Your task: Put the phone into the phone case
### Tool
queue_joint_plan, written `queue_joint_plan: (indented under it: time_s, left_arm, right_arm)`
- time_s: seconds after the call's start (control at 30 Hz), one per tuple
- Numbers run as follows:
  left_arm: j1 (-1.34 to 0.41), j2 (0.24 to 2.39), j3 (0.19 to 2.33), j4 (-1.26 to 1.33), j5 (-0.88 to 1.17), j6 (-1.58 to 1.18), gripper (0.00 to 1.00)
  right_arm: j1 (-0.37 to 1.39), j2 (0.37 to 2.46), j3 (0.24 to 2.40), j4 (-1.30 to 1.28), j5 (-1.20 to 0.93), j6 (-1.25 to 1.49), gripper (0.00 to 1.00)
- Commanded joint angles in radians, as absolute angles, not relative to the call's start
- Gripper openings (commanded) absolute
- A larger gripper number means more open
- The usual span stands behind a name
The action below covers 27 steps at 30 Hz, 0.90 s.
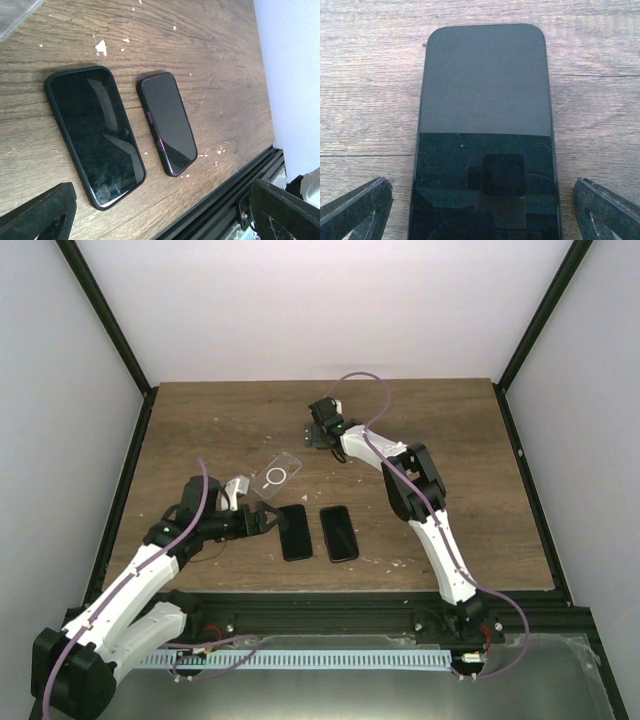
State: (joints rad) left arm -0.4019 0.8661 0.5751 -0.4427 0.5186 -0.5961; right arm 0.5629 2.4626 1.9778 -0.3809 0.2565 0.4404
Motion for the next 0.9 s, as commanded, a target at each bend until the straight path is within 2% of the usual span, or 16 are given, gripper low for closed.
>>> queue_joint_plan:
  time_s: [0.0,0.4,0.57,0.87]
  left_arm:
    - [-0.397,0.874,0.572,-0.429,0.539,-0.586,0.96]
    - [-0.397,0.895,0.627,-0.428,0.438,-0.618,0.96]
    - [-0.390,1.004,0.687,-0.413,0.342,-0.603,0.96]
    - [-0.237,1.300,0.787,-0.284,0.252,-0.633,0.92]
  right_arm:
    - [0.563,2.510,2.000,-0.469,0.306,0.411,0.99]
    - [0.565,2.512,2.006,-0.523,0.301,0.345,0.77]
    - [0.565,2.410,1.882,-0.468,0.283,0.317,0.76]
    - [0.537,2.190,1.544,-0.334,0.207,0.295,0.76]
